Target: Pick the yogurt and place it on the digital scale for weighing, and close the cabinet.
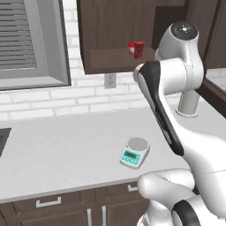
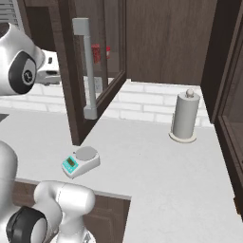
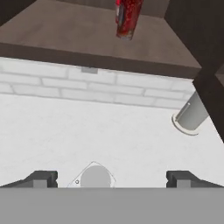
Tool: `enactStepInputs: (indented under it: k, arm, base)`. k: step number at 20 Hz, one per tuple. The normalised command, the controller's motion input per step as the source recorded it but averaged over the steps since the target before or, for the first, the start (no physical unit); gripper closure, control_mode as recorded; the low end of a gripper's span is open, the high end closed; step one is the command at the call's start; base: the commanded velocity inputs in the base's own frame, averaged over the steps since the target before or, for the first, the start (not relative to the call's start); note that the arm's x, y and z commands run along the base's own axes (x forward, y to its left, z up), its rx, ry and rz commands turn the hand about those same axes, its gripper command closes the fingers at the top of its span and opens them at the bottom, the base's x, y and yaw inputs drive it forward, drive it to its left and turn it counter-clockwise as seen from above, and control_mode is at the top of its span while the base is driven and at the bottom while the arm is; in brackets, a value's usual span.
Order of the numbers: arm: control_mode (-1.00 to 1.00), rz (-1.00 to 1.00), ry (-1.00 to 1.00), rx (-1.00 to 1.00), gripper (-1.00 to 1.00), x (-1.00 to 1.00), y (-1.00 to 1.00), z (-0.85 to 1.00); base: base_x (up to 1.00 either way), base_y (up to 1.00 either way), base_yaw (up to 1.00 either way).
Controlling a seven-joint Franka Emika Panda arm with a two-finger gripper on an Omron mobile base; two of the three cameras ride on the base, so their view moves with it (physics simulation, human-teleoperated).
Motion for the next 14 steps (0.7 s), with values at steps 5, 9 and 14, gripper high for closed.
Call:
enactStepInputs:
  k: [5,9,14]
  arm:
    - [-1.00,0.00,-0.10,-0.02,-1.00,0.05,0.00,0.44]
    - [-1.00,0.00,-0.10,0.00,-1.00,0.09,0.00,0.39]
    - [-1.00,0.00,-0.11,0.00,-1.00,0.17,0.00,0.19]
  base:
    - [0.00,0.00,0.00]
    - [0.00,0.00,0.00]
    - [0.00,0.00,0.00]
